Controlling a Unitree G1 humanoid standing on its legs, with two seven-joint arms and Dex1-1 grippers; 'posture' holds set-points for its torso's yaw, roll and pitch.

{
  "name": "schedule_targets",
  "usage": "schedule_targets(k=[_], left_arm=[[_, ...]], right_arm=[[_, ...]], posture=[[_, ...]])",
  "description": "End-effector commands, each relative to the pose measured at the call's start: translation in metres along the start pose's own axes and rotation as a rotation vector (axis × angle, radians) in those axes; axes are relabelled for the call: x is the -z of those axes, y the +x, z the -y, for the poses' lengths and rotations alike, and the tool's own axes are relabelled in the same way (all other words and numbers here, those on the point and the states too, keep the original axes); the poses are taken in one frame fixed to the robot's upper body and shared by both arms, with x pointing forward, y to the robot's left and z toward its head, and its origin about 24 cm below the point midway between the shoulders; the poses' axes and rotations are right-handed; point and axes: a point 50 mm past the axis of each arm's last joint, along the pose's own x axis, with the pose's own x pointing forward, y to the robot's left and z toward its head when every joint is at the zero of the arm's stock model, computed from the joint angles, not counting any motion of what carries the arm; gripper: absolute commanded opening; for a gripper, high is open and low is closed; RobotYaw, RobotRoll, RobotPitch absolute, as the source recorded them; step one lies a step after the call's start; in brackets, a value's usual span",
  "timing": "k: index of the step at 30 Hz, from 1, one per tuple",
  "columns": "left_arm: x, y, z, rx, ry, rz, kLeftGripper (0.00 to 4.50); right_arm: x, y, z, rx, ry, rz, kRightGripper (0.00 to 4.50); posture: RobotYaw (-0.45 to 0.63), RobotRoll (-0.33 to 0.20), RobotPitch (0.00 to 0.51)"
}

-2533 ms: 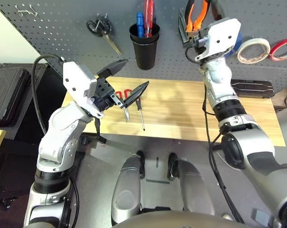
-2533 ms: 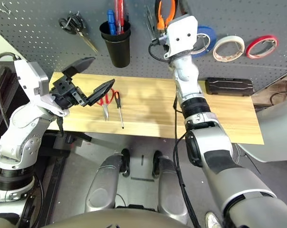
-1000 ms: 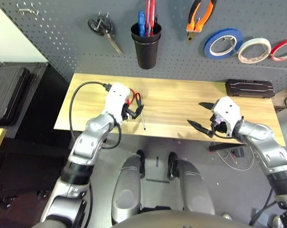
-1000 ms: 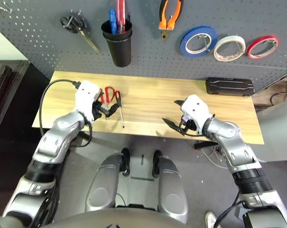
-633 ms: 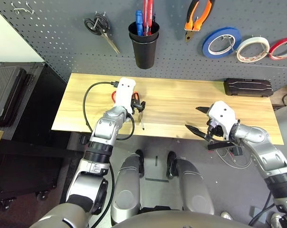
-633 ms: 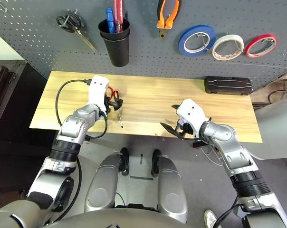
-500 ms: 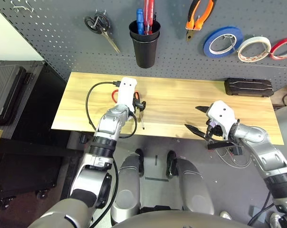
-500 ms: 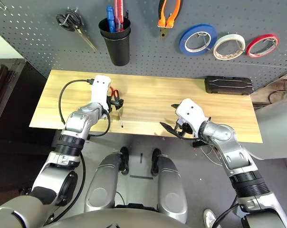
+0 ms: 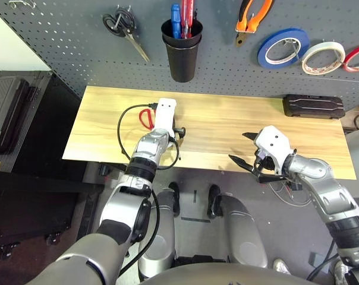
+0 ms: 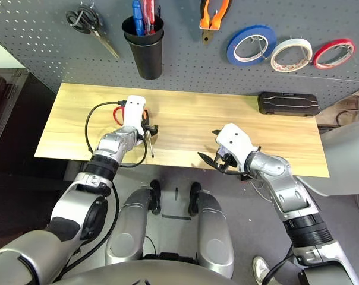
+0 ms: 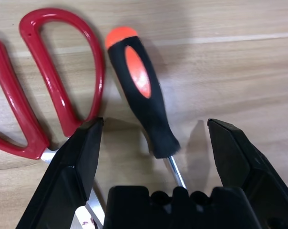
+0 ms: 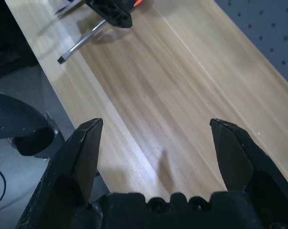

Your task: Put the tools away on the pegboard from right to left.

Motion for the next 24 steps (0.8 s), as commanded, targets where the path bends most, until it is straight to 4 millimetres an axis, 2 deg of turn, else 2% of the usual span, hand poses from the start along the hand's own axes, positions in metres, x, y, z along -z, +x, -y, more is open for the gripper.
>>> schedule_targets(k=[1,3,6,13,20,24], left_arm=[[0.014,0.006,0.002,0.005,-0.032,-0.056,4.5],[0.015,0.008,0.003,0.007,-0.035,-0.063,4.5],[0.016,0.009,0.004,0.011,-0.034,-0.067,3.49],[0.019,0.01,0.006,0.019,-0.026,-0.071,0.71],[0.014,0.009,0.005,0.017,-0.045,-0.047,0.61],[0.003,0.004,0.005,0.031,-0.07,0.014,0.61]], right_arm=[[0.004,-0.001,-0.006,-0.011,0.005,-0.02,4.48],[0.003,-0.001,-0.006,-0.008,0.001,-0.021,4.48],[0.003,-0.002,-0.006,-0.005,-0.001,-0.023,4.5],[0.004,-0.003,-0.006,-0.015,0.003,-0.029,4.5],[0.001,0.001,-0.007,-0.053,0.011,-0.009,4.5],[0.0,0.004,-0.006,-0.067,0.01,0.006,4.5]], posture=[[-0.01,0.0,0.379],[-0.02,0.0,0.38],[-0.02,0.0,0.378],[-0.02,0.0,0.375],[0.0,0.0,0.367],[0.02,0.0,0.357]])
